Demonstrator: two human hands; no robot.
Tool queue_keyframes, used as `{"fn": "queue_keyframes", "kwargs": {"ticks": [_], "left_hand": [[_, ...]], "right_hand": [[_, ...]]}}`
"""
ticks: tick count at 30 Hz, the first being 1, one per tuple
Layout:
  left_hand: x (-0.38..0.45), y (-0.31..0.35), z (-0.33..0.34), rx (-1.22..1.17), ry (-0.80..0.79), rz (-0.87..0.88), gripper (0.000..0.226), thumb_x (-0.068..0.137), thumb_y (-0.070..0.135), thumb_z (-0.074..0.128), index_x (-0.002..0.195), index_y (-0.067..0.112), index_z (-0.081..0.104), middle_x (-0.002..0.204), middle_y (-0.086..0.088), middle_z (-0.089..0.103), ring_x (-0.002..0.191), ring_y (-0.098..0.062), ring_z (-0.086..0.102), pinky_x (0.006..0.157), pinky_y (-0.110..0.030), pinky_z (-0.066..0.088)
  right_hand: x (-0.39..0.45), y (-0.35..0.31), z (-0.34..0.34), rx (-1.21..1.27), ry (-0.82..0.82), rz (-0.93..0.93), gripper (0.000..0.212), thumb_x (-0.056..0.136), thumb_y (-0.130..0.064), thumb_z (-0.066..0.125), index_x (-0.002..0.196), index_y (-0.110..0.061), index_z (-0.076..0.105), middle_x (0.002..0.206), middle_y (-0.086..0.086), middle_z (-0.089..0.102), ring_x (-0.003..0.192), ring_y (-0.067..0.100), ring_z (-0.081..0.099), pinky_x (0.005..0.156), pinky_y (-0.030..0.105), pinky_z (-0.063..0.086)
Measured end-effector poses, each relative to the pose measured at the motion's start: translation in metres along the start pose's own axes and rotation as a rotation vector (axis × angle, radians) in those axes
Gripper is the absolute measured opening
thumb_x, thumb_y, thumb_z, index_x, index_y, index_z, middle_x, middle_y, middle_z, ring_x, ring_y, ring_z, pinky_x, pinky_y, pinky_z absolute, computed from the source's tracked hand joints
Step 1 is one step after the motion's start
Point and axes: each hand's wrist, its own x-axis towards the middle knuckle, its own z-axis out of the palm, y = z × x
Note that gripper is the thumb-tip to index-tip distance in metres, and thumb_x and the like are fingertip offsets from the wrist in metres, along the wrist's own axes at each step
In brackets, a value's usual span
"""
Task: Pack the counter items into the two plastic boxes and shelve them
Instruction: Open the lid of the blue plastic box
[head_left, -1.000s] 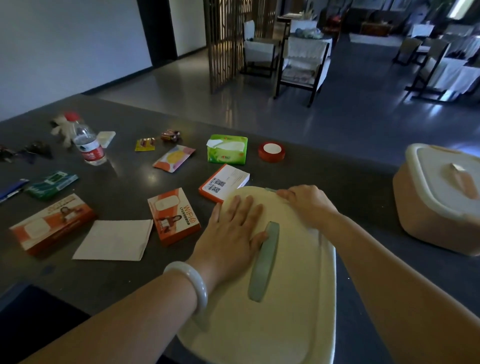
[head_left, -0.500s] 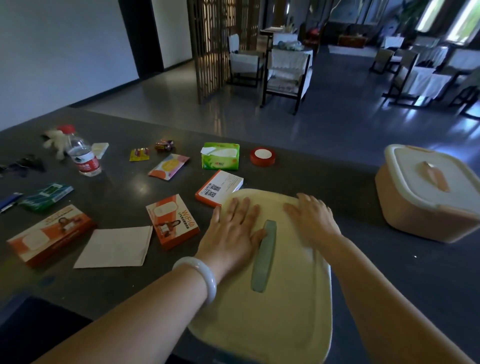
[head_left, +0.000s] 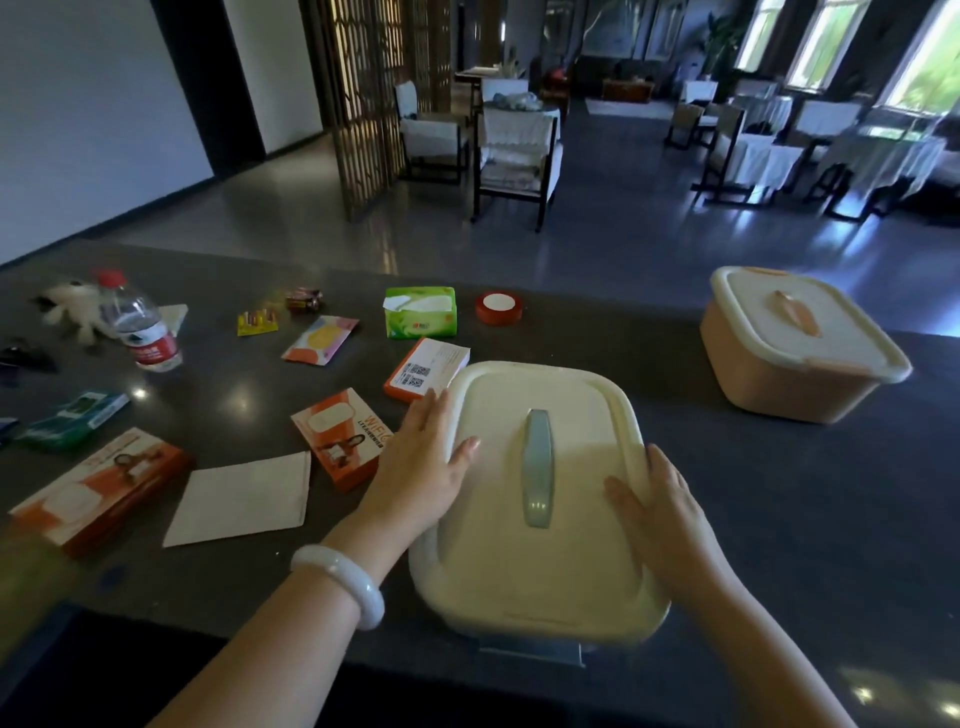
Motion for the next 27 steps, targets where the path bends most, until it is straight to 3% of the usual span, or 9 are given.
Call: {"fn": "queue_keyframes", "kwargs": {"ticks": [2,4,5,7,12,17,20,25,27], "left_hand": [[-0.018,-0.009,0.000,-0.157,-0.090,-0.132,0.074,0.096,0.050,0.043,0.154,0.025,0.005,0.161,0.001,0.011,0.146,-0.017,0.017,0.115,-0.034,0.019],[-0.028,-0.011,0.003,-0.295,-0.158,-0.197,0.071,0.098,0.047,0.043,0.155,0.026,0.005,0.160,0.000,0.018,0.143,-0.019,0.026,0.112,-0.033,0.024],[-0.031,-0.011,0.005,-0.360,-0.170,-0.215,0.069,0.099,0.045,0.042,0.155,0.026,0.006,0.159,-0.001,0.022,0.141,-0.020,0.030,0.110,-0.032,0.026],[-0.033,-0.008,0.005,-0.469,-0.171,-0.249,0.065,0.101,0.041,0.041,0.155,0.028,0.007,0.156,-0.002,0.028,0.137,-0.022,0.037,0.106,-0.030,0.029],[-0.032,0.006,-0.008,-0.512,-0.128,-0.265,0.066,0.099,0.043,0.043,0.154,0.031,0.009,0.158,0.001,0.024,0.140,-0.022,0.032,0.112,-0.038,0.027],[-0.027,0.043,-0.024,-0.492,-0.050,-0.189,0.067,0.098,0.048,0.042,0.153,0.037,0.006,0.158,0.003,0.021,0.135,-0.019,0.036,0.090,-0.030,0.032],[-0.020,0.081,-0.016,-0.487,-0.008,-0.153,0.067,0.098,0.050,0.042,0.152,0.039,0.005,0.155,0.004,0.026,0.119,-0.010,0.041,0.080,-0.023,0.035],[-0.017,0.153,0.039,-0.516,0.017,-0.065,0.066,0.099,0.043,0.045,0.154,0.032,0.010,0.153,0.002,0.034,0.131,-0.018,0.043,0.095,-0.027,0.033],[-0.018,0.179,0.068,-0.537,-0.011,-0.057,0.066,0.099,0.042,0.045,0.154,0.029,0.011,0.154,0.002,0.033,0.132,-0.019,0.043,0.092,-0.025,0.033]], "right_hand": [[-0.009,0.004,0.005,0.043,-0.003,0.073,0.066,0.092,-0.049,0.052,0.148,-0.022,0.028,0.142,0.004,0.045,0.122,0.025,0.049,0.099,0.041,0.043],[-0.015,0.005,0.010,0.090,0.012,0.131,0.057,0.093,-0.048,0.051,0.141,-0.023,0.036,0.114,0.001,0.059,0.096,0.019,0.058,0.075,0.036,0.049],[-0.017,0.004,0.012,0.104,0.023,0.148,0.054,0.093,-0.047,0.051,0.139,-0.023,0.038,0.100,-0.005,0.058,0.084,0.013,0.058,0.063,0.030,0.046],[-0.017,0.002,0.013,0.114,0.051,0.161,0.051,0.093,-0.045,0.053,0.137,-0.023,0.040,0.087,-0.014,0.053,0.074,0.004,0.053,0.054,0.023,0.037],[-0.017,-0.008,0.003,0.116,0.082,0.149,0.045,0.091,-0.045,0.056,0.129,-0.022,0.048,0.088,-0.011,0.057,0.077,0.005,0.054,0.055,0.023,0.038],[-0.019,-0.013,-0.030,0.170,0.147,0.084,0.046,0.091,-0.047,0.055,0.131,-0.024,0.047,0.097,-0.006,0.059,0.078,0.003,0.053,0.057,0.021,0.036],[-0.016,-0.006,-0.068,0.224,0.176,0.061,0.044,0.092,-0.045,0.055,0.130,-0.025,0.049,0.103,-0.004,0.060,0.084,0.010,0.055,0.062,0.028,0.039],[-0.014,0.041,-0.137,0.242,0.210,0.105,0.037,0.092,-0.042,0.056,0.125,-0.025,0.054,0.103,-0.004,0.063,0.089,0.016,0.059,0.066,0.032,0.043],[-0.015,0.069,-0.160,0.239,0.220,0.132,0.031,0.091,-0.043,0.057,0.118,-0.028,0.057,0.101,-0.005,0.065,0.088,0.016,0.061,0.068,0.033,0.047]]}}
